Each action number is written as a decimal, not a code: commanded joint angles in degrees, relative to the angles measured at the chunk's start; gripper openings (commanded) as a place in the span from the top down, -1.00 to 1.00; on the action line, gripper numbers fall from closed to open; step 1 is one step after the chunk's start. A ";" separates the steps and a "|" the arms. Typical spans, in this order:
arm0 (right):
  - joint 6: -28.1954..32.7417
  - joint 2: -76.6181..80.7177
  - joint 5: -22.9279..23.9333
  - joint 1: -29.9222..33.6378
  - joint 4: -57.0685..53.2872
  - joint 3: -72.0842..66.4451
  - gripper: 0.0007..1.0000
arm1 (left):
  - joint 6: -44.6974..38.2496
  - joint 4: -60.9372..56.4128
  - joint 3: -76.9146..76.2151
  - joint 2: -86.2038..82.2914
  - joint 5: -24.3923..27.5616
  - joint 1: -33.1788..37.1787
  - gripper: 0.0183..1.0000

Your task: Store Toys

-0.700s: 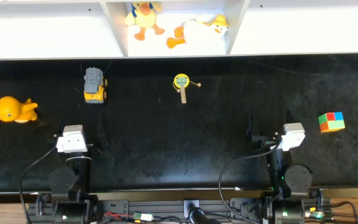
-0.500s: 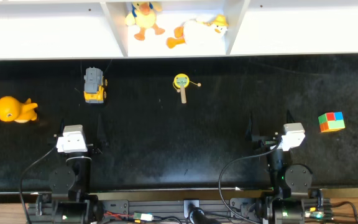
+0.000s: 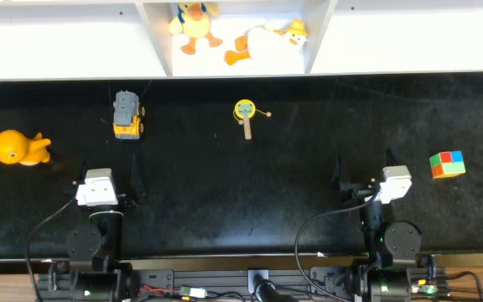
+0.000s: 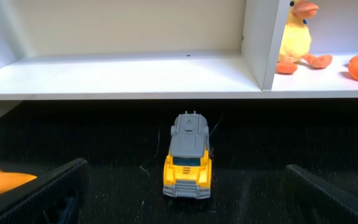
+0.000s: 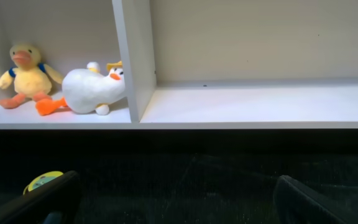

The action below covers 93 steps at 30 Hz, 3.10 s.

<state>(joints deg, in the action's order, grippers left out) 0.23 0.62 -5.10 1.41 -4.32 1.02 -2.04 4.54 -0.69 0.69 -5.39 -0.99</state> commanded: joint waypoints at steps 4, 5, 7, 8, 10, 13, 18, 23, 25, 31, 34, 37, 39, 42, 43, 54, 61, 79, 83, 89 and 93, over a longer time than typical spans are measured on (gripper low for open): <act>0.15 -0.42 0.24 -0.26 0.24 -0.74 -0.99 | -0.92 -0.09 0.22 -0.52 0.15 0.39 -1.00; 0.15 -0.42 0.24 -0.26 0.24 -0.74 -0.99 | -0.92 -0.09 0.22 -0.52 0.15 0.39 -1.00; 0.15 -0.42 0.24 -0.26 0.24 -0.74 -1.00 | -0.92 -0.09 0.22 -0.52 0.15 0.39 -1.00; 0.15 -0.42 0.24 -0.26 0.26 -0.74 -0.99 | -0.92 -0.09 0.22 -0.52 0.15 0.39 -1.00; 0.15 -0.42 0.24 -0.26 0.24 -0.74 -0.99 | -0.94 -0.09 0.22 -0.52 0.15 0.39 -1.00; 0.15 -0.42 0.24 -0.26 0.24 -0.74 -0.99 | -0.92 -0.09 0.22 -0.52 0.15 0.39 -1.00; 0.15 -0.42 0.24 -0.26 0.24 -0.74 -0.99 | -0.92 -0.09 0.22 -0.52 0.15 0.39 -1.00; 0.15 -0.42 0.24 -0.26 0.24 -0.74 -0.99 | -0.92 -0.09 0.22 -0.52 0.15 0.39 -1.00; 0.15 -0.42 0.24 -0.26 0.26 -0.74 -0.99 | -0.92 -0.09 0.22 -0.52 0.15 0.39 -1.00; 0.15 -0.42 0.24 -0.26 0.26 -0.74 -0.99 | -0.92 -0.09 0.22 -0.52 0.15 0.39 -1.00; 0.15 -0.42 0.24 -0.26 0.24 -0.74 -0.99 | -0.96 -0.09 0.22 -0.52 0.11 0.39 -1.00; 0.15 -0.42 0.24 -0.26 0.24 -0.74 -0.99 | -0.94 -0.09 0.22 -0.52 0.17 0.39 -1.00; 0.15 -0.42 0.24 -0.26 0.24 -0.74 -1.00 | -0.94 -0.09 0.22 -0.52 0.15 0.39 -1.00; 0.15 -0.42 0.24 -0.26 0.24 -0.74 -0.99 | -0.92 0.00 0.17 -0.52 -0.17 0.39 -1.00; 0.15 -0.42 0.24 -0.26 0.24 -0.74 -0.99 | -0.92 0.26 0.07 -0.50 -0.24 0.39 -1.00; 0.15 -0.42 0.24 -0.26 0.24 -0.74 -0.99 | 5.57 6.03 -6.23 1.38 0.31 0.39 -1.00; 0.15 -0.42 0.24 -0.26 0.24 -0.74 -0.99 | 5.53 17.05 -16.00 9.46 -0.24 0.39 -1.00; 0.15 -0.42 0.24 -0.26 0.24 -0.74 -0.99 | -6.40 35.21 -34.62 29.59 7.78 4.90 -0.99; 0.15 -0.42 0.24 -0.26 0.24 -0.74 -0.99 | -12.07 34.84 -35.74 33.48 16.83 11.78 -0.98; 0.15 -0.42 0.24 -0.26 0.24 -0.74 -0.99 | -20.37 34.56 -35.78 38.03 28.55 23.76 -0.99; 0.15 -0.42 0.24 -0.26 0.26 -0.74 -0.99 | -25.55 33.00 -35.78 41.09 35.47 30.93 -0.99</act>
<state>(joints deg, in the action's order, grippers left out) 0.21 0.62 -5.10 1.41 -4.32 1.02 -20.53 38.50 -35.05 40.25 20.56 25.96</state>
